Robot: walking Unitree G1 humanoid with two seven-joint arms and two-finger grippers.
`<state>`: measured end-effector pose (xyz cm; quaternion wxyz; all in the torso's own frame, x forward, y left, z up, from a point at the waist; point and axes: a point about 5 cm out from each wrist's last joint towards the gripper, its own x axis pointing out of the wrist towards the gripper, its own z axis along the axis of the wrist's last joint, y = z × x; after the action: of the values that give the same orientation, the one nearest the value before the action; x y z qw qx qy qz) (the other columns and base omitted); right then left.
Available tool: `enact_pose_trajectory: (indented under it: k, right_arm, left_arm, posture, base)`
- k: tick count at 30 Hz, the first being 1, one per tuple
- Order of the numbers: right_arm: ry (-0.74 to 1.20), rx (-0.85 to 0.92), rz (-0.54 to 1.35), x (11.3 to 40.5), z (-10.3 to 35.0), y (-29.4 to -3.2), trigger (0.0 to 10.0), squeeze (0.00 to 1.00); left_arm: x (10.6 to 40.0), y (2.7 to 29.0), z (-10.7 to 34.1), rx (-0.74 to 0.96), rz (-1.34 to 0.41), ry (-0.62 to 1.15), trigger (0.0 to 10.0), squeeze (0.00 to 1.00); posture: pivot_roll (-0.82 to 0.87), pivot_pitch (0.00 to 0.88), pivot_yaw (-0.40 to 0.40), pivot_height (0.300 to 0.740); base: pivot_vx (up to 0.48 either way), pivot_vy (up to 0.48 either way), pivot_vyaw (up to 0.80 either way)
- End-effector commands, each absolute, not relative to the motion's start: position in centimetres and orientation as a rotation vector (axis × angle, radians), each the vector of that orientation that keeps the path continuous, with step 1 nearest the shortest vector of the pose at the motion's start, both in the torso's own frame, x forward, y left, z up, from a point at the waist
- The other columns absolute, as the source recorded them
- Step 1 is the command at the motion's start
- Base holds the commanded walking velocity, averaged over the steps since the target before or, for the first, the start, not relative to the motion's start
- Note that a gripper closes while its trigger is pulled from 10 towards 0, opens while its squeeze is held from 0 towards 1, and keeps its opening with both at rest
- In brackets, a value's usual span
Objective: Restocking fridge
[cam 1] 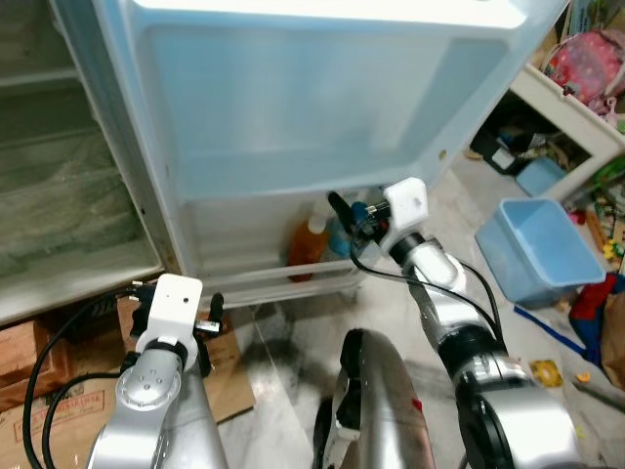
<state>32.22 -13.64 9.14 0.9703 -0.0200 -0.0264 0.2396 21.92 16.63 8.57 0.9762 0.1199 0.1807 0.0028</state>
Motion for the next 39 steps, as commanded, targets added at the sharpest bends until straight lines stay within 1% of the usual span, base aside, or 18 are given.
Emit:
enact_pose_trajectory:
  k: [1,3,4,5,10,11,12,13,17,19,20,29,30,31,32,35,36,39]
  right_arm:
    - [0.002,-0.006,0.499,31.4,8.8,-14.2,10.0,1.0]
    - [0.08,0.022,0.523,30.0,7.8,-14.2,10.0,1.0]
    - [0.153,0.057,0.536,28.7,7.1,-14.4,10.0,1.0]
    - [0.174,0.076,0.525,27.7,7.1,-14.7,10.0,1.0]
    - [0.128,0.097,0.444,27.0,8.3,-15.7,10.0,1.0]
    - [0.1,0.108,0.42,27.0,8.9,-15.9,10.0,0.07]
    - [0.093,0.111,0.414,27.0,9.0,-16.0,10.0,0.07]
    - [0.078,0.114,0.4,27.1,9.4,-16.1,10.0,0.0]
    - [0.063,0.129,0.363,27.4,10.3,-16.1,10.0,0.0]
    - [0.072,0.134,0.36,27.4,10.6,-15.8,10.0,0.0]
    - [0.072,0.134,0.36,27.4,10.6,-15.8,10.0,0.0]
    - [0.11,0.164,0.345,27.1,10.4,-15.2,10.0,0.0]
    - [0.141,0.165,0.341,27.0,10.0,-15.1,10.0,0.0]
    - [0.253,0.15,0.331,26.7,8.6,-15.2,10.0,0.0]
    - [0.253,0.15,0.331,26.7,8.6,-15.2,10.0,0.0]
    - [0.354,0.131,0.317,26.1,7.3,-15.5,10.0,0.0]
    - [0.421,0.117,0.3,25.4,6.6,-16.0,10.0,0.0]
    - [0.47,0.098,0.31,24.2,6.4,-16.8,10.0,0.0]
  left_arm:
    - [21.9,16.2,8.4,0.238,-0.003,0.358,10.0,0.0]
    - [22.1,16.1,8.4,0.241,-0.006,0.354,10.0,0.0]
    - [22.2,16.1,8.4,0.239,-0.004,0.345,10.0,0.0]
    - [22.3,16.1,8.4,0.239,-0.002,0.34,10.0,0.0]
    - [22.4,16.0,8.2,0.247,-0.016,0.337,10.0,0.0]
    - [22.4,16.0,8.1,0.242,-0.017,0.334,10.0,0.0]
    - [22.4,16.0,8.1,0.241,-0.017,0.333,10.0,0.0]
    - [22.5,16.0,8.1,0.243,-0.02,0.331,10.0,0.0]
    - [22.8,15.8,8.1,0.248,-0.028,0.326,10.0,0.0]
    - [22.9,15.7,8.0,0.249,-0.032,0.324,10.0,0.0]
    - [22.9,15.7,8.0,0.249,-0.032,0.324,10.0,0.0]
    - [22.7,16.0,7.7,0.253,-0.024,0.331,10.0,0.0]
    - [22.7,16.0,7.7,0.253,-0.025,0.331,10.0,0.0]
    - [22.7,16.0,7.7,0.257,-0.03,0.337,10.0,0.0]
    - [22.7,16.0,7.7,0.257,-0.03,0.337,10.0,0.0]
    - [22.4,16.2,7.5,0.262,-0.03,0.352,10.0,0.0]
    - [21.7,16.6,7.4,0.268,-0.026,0.368,10.0,0.0]
    - [20.1,17.3,7.5,0.276,-0.028,0.386,10.0,0.0]
  posture:
    - [0.12,0.03,-0.155,0.527]
    - [0.12,0.022,-0.153,0.527]
    - [0.12,0.016,-0.149,0.527]
    - [0.11,0.01,-0.143,0.527]
    - [0.09,0.0,-0.133,0.527]
    - [0.09,0.0,-0.128,0.527]
    - [0.09,0.0,-0.128,0.527]
    - [0.09,0.0,-0.123,0.527]
    - [0.09,0.0,-0.118,0.547]
    - [0.09,0.0,-0.114,0.572]
    - [0.09,0.0,-0.114,0.572]
    - [0.1,0.0,-0.112,0.632]
    - [0.1,0.0,-0.112,0.637]
    - [0.1,0.0,-0.113,0.646]
    - [0.1,0.0,-0.113,0.646]
    - [0.1,0.0,-0.111,0.654]
    - [0.1,0.0,-0.107,0.658]
    - [0.1,0.0,-0.107,0.658]
  base:
    - [0.0,0.0,0.0]
    - [0.0,0.0,0.0]
    - [0.0,0.0,0.0]
    - [0.0,0.0,0.0]
    - [0.0,0.0,0.0]
    - [0.0,0.0,0.0]
    - [0.0,0.0,0.0]
    - [0.0,0.0,0.0]
    - [0.0,0.0,0.0]
    - [0.0,0.0,0.0]
    - [0.0,0.0,0.0]
    - [0.0,0.0,0.0]
    - [0.0,0.0,0.0]
    - [0.0,0.0,0.0]
    - [0.0,0.0,0.0]
    - [0.0,0.0,-0.3]
    - [0.0,0.0,-0.51]
    - [0.0,0.0,-0.5]
